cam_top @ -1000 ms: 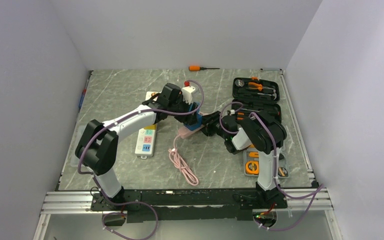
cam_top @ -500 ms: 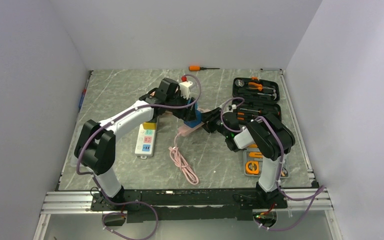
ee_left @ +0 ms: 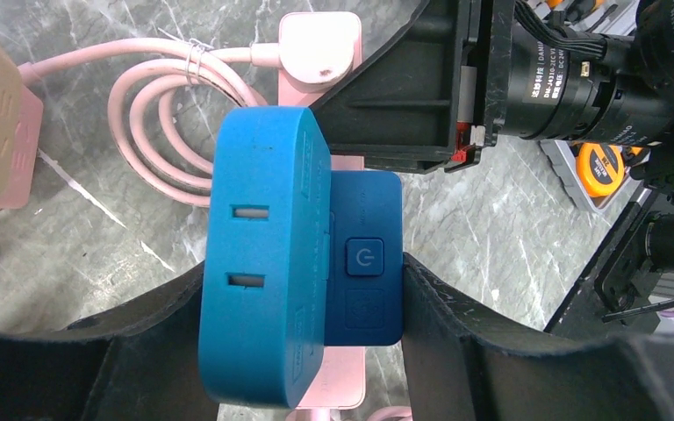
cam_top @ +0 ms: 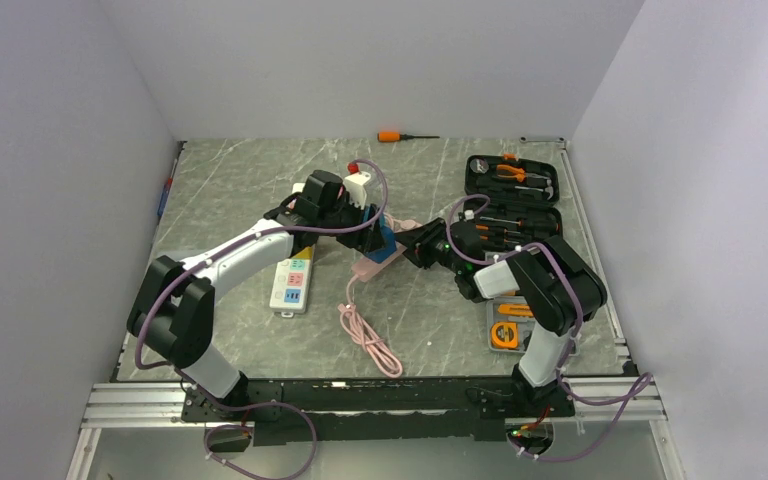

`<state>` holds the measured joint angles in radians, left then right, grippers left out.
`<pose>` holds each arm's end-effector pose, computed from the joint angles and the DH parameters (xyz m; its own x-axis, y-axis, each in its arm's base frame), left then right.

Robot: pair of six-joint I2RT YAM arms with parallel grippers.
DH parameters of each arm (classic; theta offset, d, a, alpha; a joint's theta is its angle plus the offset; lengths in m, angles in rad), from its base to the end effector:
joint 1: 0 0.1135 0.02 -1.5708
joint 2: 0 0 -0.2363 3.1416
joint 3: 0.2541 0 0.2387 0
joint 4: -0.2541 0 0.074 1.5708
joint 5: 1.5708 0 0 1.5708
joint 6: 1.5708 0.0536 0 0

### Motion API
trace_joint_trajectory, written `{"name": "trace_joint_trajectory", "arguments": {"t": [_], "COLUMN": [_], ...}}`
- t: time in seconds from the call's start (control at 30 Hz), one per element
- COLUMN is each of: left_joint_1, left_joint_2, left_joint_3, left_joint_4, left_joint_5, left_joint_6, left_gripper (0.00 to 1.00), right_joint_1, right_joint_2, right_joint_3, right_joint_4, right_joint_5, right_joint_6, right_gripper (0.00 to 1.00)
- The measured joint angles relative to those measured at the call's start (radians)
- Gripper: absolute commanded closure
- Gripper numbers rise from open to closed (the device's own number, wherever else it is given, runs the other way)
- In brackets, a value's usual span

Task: Pull the plug off the socket
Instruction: Remove the plug from the socket.

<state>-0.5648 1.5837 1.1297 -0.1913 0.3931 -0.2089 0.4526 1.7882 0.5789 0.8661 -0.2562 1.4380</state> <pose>0.2894 -0.2077 0.2281 -0.6531 0.1871 -0.7338 0.6312 0.6698 -0.3911 0.2884 0.1554 0.1070 -0.6721 0.7394 -0.0402 0.2155 0.2472 0.9447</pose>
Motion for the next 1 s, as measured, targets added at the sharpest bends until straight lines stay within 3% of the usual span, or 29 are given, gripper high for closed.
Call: {"name": "trace_joint_trajectory", "arguments": {"t": [0.13, 0.23, 0.3, 0.43, 1.0], "left_joint_1": [-0.015, -0.036, -0.046, -0.048, -0.012], "left_joint_2": [0.012, 0.031, 0.038, 0.039, 0.085], "left_joint_3": [0.01, 0.018, 0.019, 0.021, 0.122], "left_joint_4": [0.004, 0.012, 0.017, 0.016, -0.114], "left_joint_5": [-0.022, -0.048, -0.061, -0.07, -0.02], "left_joint_6": [0.0, 0.0, 0.0, -0.006, -0.009], "left_gripper": [0.91, 0.91, 0.91, 0.92, 0.94], "right_joint_1": [0.003, 0.011, 0.014, 0.014, 0.029], "right_joint_2": [-0.01, -0.012, -0.019, -0.024, -0.073], "right_joint_3": [0.012, 0.023, 0.023, 0.023, 0.038], "right_joint_4": [-0.051, -0.091, -0.116, -0.125, -0.176], "right_joint_5": [0.012, 0.031, 0.041, 0.055, 0.163], "right_joint_6": [0.029, 0.034, 0.037, 0.055, -0.095], "right_gripper": [0.55, 0.58, 0.68, 0.99, 1.0]}}
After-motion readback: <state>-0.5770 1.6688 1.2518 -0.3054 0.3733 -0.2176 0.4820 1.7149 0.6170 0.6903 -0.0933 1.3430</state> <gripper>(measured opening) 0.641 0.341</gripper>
